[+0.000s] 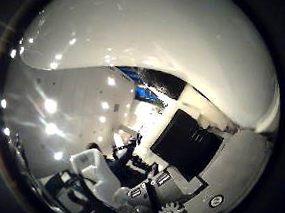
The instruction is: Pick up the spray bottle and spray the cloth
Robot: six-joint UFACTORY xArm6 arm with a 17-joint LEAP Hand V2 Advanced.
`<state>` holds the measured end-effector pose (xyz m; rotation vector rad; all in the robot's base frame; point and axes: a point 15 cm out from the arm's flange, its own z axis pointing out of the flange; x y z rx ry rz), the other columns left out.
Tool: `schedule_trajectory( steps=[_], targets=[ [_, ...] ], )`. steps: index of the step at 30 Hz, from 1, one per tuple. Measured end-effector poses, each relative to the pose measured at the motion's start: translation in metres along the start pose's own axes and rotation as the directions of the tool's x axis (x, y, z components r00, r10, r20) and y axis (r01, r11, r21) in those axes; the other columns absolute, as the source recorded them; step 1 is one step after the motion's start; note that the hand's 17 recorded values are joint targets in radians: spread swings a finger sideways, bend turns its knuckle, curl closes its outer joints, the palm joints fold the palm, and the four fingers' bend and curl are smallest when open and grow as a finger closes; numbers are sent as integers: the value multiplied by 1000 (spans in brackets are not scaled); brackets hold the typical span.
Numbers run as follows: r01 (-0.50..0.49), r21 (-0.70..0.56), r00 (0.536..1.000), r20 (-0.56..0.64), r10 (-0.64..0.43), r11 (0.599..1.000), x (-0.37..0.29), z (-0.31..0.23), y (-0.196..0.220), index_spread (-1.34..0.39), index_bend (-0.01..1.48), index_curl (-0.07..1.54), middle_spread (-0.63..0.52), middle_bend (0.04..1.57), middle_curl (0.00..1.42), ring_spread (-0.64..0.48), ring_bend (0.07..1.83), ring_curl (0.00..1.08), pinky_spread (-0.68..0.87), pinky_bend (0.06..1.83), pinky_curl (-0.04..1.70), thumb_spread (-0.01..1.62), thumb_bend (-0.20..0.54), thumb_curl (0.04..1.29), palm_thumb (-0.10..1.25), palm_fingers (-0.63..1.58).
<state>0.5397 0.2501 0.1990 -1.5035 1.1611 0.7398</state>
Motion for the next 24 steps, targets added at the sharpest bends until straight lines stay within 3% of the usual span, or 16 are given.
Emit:
schedule_trajectory(
  steps=[7, 18, 21, 24],
  targets=[
    [71, -63, 995, -65, -75, 995, 24, 27, 12, -243, 1142, 949, -138, 1367, 827, -253, 1299, 901, -149, 1025, 1507, 1359, -8, 293, 883, 1097],
    [58, -121, 989, -126, -73, 991, 62, 38, 25, -231, 1088, 921, -121, 1325, 791, -236, 1265, 855, -161, 978, 1428, 1330, -18, 300, 854, 1119],
    [68, -169, 985, -147, -93, 983, 69, 38, 35, -227, 965, 862, -92, 1249, 726, -198, 1207, 768, -200, 894, 1278, 1257, -30, 312, 765, 1140],
    [77, -223, 980, -162, -115, 972, 74, 37, 46, -259, 607, 784, -85, 1047, 648, -176, 1146, 699, -309, 874, 1136, 1206, -25, 326, 718, 783]
  ],
)
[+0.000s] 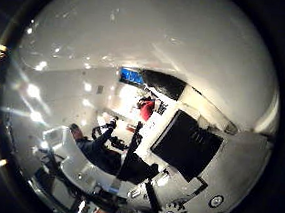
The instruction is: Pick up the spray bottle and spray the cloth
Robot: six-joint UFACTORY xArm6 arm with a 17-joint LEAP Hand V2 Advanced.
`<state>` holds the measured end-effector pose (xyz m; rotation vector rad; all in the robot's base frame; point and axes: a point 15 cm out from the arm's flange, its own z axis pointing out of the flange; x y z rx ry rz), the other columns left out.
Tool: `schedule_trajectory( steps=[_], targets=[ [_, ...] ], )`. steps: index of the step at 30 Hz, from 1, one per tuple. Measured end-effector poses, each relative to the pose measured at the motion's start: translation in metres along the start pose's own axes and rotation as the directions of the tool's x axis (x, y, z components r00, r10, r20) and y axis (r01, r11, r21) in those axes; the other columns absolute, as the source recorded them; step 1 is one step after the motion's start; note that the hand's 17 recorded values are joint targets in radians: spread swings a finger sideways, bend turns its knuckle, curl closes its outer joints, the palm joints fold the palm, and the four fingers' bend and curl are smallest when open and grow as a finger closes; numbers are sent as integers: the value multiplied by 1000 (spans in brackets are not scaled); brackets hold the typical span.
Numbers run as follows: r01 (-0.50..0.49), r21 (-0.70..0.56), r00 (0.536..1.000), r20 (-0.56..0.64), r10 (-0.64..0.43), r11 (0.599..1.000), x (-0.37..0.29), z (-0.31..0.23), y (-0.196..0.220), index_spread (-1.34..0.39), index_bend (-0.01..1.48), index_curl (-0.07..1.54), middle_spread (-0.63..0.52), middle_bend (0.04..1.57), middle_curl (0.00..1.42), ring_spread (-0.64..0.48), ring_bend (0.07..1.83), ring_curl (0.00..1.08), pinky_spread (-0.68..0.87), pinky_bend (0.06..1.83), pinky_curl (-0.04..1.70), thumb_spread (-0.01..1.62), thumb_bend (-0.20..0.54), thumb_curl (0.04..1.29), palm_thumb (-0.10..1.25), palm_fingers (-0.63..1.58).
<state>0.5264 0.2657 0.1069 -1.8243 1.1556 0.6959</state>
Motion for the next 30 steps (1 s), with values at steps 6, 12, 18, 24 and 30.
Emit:
schedule_trajectory(
  steps=[6, 12, 18, 24, 30],
  targets=[
    [13, -139, 998, -60, -22, 990, 9, 2, 22, -447, 292, 512, -128, 478, 412, -95, 665, 457, 14, 562, 927, 1106, -31, 306, 602, -92],
    [5, -129, 996, -83, -16, 992, 19, -16, 20, -464, 135, 339, -70, 212, 323, -8, 386, 315, 332, 364, 633, 1038, -29, 291, 530, -51],
    [7, -84, 990, -139, -19, 996, 38, -71, 8, -455, 150, 269, -53, 179, 304, 4, 346, 287, 377, 385, 510, 1022, -26, 291, 517, -17],
    [-12, -22, 981, -195, 8, 1000, 58, -134, 7, -456, 168, 268, -51, 181, 295, 5, 342, 282, 374, 398, 452, 1024, -25, 287, 511, 11],
    [-9, -45, 968, -252, -2, 999, 51, -180, 25, -458, 180, 289, -53, 181, 293, 9, 313, 271, 369, 381, 399, 1024, -25, 286, 511, 56]
  ],
)
